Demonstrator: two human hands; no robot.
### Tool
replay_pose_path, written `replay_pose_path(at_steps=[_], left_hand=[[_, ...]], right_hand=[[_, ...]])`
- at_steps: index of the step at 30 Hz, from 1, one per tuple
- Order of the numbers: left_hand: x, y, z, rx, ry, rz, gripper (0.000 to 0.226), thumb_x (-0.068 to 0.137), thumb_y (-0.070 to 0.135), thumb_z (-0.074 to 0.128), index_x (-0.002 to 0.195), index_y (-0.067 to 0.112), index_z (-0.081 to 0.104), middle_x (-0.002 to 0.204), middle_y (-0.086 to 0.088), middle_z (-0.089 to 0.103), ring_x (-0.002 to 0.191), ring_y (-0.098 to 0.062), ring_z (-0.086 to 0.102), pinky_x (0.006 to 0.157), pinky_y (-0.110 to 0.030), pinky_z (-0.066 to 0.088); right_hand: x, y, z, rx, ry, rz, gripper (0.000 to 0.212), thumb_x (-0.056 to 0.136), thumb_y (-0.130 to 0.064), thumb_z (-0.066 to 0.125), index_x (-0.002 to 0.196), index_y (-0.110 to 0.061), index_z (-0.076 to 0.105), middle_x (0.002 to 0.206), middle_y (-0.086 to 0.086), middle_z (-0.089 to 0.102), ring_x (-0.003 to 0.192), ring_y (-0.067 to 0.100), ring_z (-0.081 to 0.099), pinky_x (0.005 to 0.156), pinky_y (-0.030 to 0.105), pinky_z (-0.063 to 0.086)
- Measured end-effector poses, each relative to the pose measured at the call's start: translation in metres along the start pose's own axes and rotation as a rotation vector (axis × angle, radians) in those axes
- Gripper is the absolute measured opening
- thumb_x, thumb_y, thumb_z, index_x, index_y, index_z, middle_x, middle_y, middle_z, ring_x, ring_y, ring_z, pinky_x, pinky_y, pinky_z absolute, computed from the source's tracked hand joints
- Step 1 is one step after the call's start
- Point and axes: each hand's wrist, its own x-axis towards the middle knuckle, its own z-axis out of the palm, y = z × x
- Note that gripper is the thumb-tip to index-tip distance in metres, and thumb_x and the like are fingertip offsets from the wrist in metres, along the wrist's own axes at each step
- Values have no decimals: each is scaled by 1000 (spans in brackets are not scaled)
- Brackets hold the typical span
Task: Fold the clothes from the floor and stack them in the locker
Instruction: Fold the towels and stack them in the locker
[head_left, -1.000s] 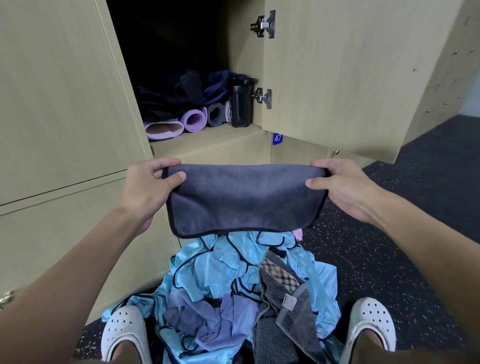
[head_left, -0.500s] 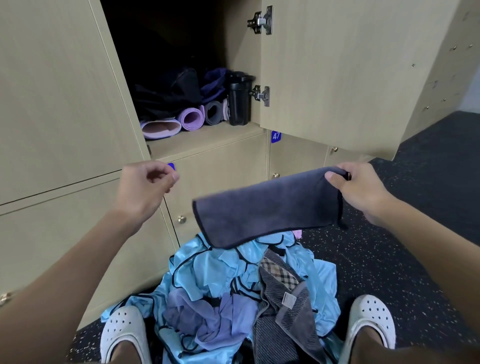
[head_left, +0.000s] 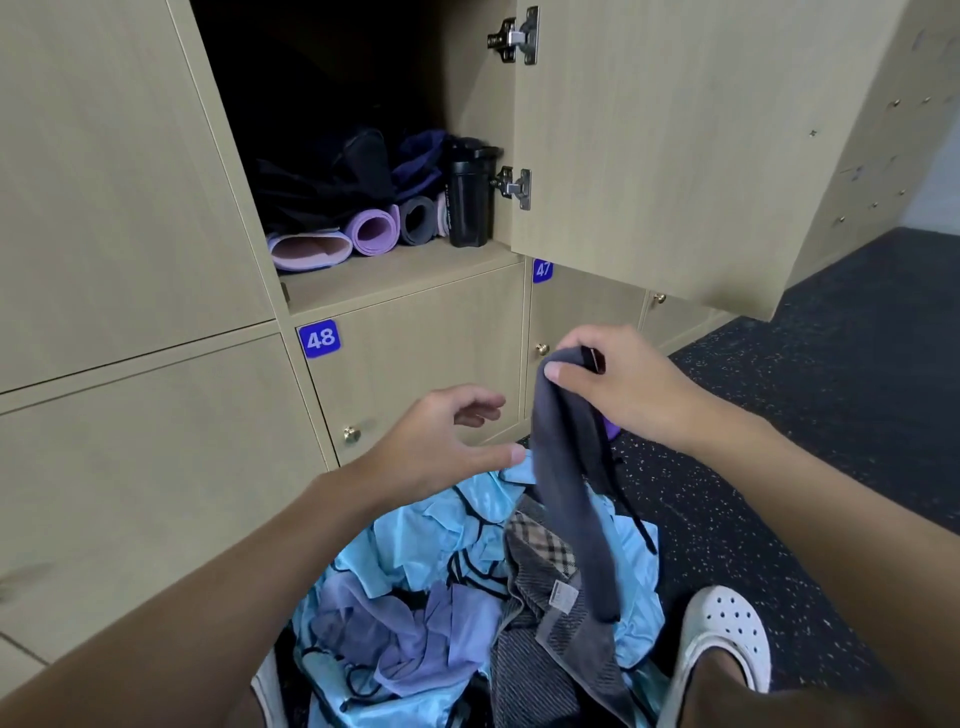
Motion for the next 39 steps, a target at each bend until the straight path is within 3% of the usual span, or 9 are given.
replay_pose_path(at_steps=[7,12,16,21,27,30,32,35,39], left_hand=[[-6,-7,-1,15,57,36,27,79,15,82,103,16,71,94,5,74,78,2,64,72,-14,47],[-12,-9,11,-40,-17,-3,49,68,35,88,109,40,62,105,18,71,99,2,66,85,-14,51],[-5,-14,32,-41,108,53,11,85,14,70,80,8,63,63,11,59,57,-6,53,59,-28,44],[1,-13,24,-47,278,66,11,95,4,56,84,8,59,69,-12,62,63,-25,57,67,-40,48],[-4,-13,-9,102,268,141,7,102,21,51,98,24,46,54,11,53,50,-6,44,55,-28,36],[-8,-4,-20,134,165,170,19,95,30,65,107,29,50,65,20,62,60,-1,56,59,-20,42],[-8,0,-27,213,132,176,23,86,36,75,96,24,58,74,13,66,69,-4,59,65,-23,46],[-8,-2,-38,318,102,142,28,81,36,80,73,24,56,68,6,60,61,-5,51,58,-22,39],[-13,-8,-58,400,75,76,33,81,29,81,65,23,54,64,8,54,55,-1,47,54,-20,36]], right_hand=[[-1,-5,3,106,45,27,17,95,-22,63,90,-6,66,75,7,62,61,6,49,55,15,38],[0,-14,8,194,64,83,21,96,-28,60,79,-16,61,65,-9,51,51,-3,44,51,13,35],[0,-24,12,215,28,72,22,97,-30,59,76,-23,59,64,-11,51,53,-3,45,54,14,35],[1,-22,2,229,110,61,11,95,-23,62,88,-15,63,73,-4,58,64,6,53,55,15,42],[0,9,-9,-146,154,62,11,98,-17,58,90,-9,58,106,2,44,92,13,48,84,22,33],[0,14,-9,-194,167,164,12,100,-20,54,95,-11,58,93,4,56,88,23,53,70,30,32],[0,15,-10,-183,202,166,12,100,-20,54,96,-11,59,86,6,59,84,25,53,65,30,28],[0,13,-8,-188,232,146,13,101,-20,54,90,-13,55,78,3,56,78,23,50,60,33,24],[1,17,-13,-163,340,177,12,100,-15,53,89,-12,54,81,7,57,80,26,50,65,30,28]])
